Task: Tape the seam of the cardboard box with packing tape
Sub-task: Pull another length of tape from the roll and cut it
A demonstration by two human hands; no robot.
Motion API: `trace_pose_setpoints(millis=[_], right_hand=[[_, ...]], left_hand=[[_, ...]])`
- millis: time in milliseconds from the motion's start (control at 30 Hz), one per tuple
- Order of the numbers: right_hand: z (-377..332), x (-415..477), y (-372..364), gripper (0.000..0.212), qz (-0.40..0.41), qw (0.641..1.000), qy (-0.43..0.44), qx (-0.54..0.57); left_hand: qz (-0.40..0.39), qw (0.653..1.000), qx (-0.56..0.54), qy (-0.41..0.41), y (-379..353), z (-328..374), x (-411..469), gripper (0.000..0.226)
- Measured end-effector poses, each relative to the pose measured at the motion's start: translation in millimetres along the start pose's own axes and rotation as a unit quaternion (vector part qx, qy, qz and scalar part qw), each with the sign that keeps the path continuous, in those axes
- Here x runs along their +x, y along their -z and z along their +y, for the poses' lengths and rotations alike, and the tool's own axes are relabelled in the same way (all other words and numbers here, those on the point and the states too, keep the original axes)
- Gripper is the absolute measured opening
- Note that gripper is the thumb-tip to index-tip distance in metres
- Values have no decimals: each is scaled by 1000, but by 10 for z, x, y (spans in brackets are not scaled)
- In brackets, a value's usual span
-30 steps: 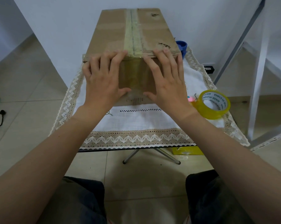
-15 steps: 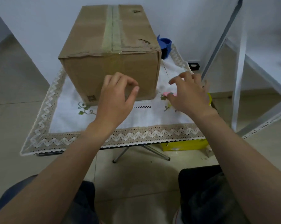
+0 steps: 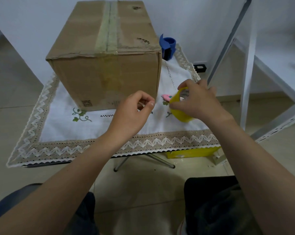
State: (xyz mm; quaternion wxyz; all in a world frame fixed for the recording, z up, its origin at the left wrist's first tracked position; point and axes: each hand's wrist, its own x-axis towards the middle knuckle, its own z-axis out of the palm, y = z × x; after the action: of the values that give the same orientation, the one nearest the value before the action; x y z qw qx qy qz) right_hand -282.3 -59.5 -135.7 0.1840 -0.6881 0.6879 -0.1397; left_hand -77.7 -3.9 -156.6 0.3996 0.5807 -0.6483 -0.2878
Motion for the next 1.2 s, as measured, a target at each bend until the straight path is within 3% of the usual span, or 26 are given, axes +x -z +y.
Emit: trace_pose_setpoints(millis=[100,200,267,400,633,833,1000,1100,1200], right_hand=[[-180,-81,5,57,13,997,22,73],[-323,-147,-61,49,4,975,57,217],[-398,-197,-109,44,-7,952,75,296],[-491,-270,-202,34,-39,910,86,404],[-503,-327,-343,38,10,960,147,237],[-552,-307,-402,31,12,959,185,216],[-534,-233,-383,18,32,960,186,204],[-503,-207,-369,18,36,961,190,197],[-468,-192,-365,17,32,964,182,192]], left_hand=[[-24,995,-77,56,-27,42,6,7],[-61,988,-107,90,-14,96,-21,10],[-70,986,-125,87,36,120,-41,20],[-37,980,-186,51,185,109,-98,12],[-25,984,-154,86,286,-93,-240,12],[-8,980,-151,128,240,-176,-251,16],[4,984,-129,119,215,-174,-237,5],[0,987,-114,110,188,-188,-239,22],[0,989,-108,106,180,-190,-242,23]])
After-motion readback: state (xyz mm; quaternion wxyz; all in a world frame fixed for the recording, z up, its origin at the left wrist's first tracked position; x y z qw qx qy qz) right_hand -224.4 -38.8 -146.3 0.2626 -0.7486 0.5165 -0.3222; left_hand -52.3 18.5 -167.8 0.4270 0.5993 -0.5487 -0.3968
